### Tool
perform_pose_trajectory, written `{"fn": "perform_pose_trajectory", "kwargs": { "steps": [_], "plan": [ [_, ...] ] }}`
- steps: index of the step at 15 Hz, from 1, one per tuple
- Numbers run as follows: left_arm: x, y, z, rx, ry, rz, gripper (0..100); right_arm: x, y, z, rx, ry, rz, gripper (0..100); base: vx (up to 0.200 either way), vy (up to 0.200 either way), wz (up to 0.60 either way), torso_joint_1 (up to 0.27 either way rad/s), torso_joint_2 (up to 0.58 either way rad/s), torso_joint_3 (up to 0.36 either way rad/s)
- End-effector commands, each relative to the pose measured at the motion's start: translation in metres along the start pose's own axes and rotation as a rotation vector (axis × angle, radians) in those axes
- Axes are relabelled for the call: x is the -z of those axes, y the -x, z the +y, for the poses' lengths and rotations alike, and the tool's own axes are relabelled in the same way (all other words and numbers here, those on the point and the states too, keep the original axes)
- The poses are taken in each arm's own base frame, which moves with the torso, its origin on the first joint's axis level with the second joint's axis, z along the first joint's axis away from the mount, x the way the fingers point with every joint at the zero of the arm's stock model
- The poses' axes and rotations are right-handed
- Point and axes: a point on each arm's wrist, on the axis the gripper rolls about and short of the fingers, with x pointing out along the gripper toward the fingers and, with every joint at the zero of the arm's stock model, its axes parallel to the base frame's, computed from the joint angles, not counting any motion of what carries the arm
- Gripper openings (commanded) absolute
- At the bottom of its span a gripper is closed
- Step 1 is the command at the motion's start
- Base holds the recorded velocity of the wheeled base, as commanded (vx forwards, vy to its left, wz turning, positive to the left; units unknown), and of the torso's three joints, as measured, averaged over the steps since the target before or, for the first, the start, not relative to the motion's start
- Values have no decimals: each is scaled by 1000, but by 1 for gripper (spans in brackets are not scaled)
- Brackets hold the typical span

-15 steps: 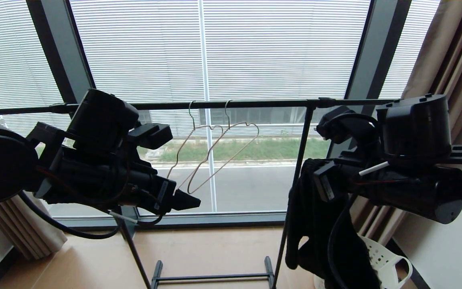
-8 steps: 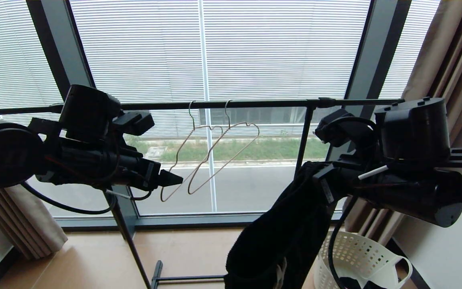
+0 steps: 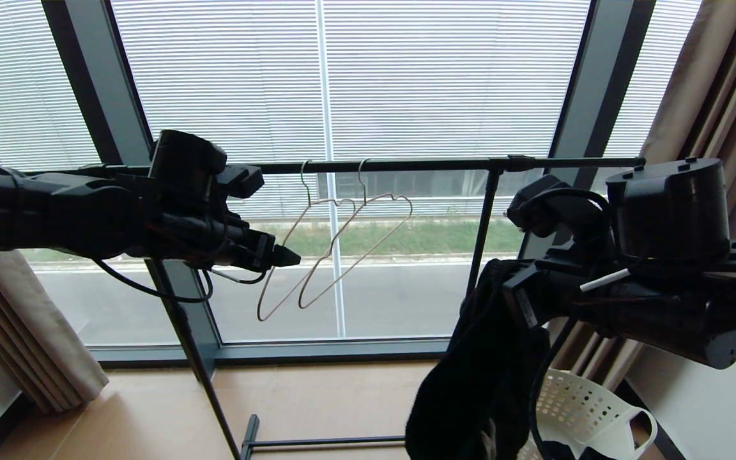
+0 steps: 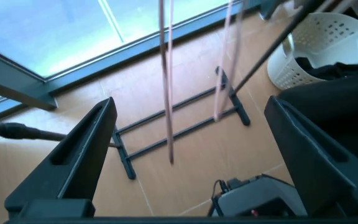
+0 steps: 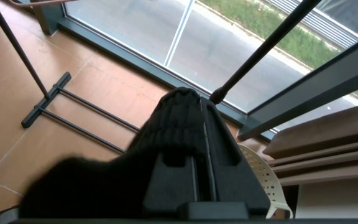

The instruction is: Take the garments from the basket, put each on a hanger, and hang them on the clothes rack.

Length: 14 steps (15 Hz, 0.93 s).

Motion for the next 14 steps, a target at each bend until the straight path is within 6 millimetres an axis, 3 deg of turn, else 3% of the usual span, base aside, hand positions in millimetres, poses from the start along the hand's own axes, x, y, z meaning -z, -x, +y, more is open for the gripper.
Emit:
{"fn": "perform_pose_trajectory", "kwargs": {
  "steps": [1,14],
  "plan": [
    [-2,-26,4,-8,4,21,100,-1,2,0,-1,-1,-7,0,0,0,0,0,0,0],
    [-13,-91,15,-35,17,17,100,2,2,0,-2,20,1,0,0,0,0,0,0,0]
  ]
}}
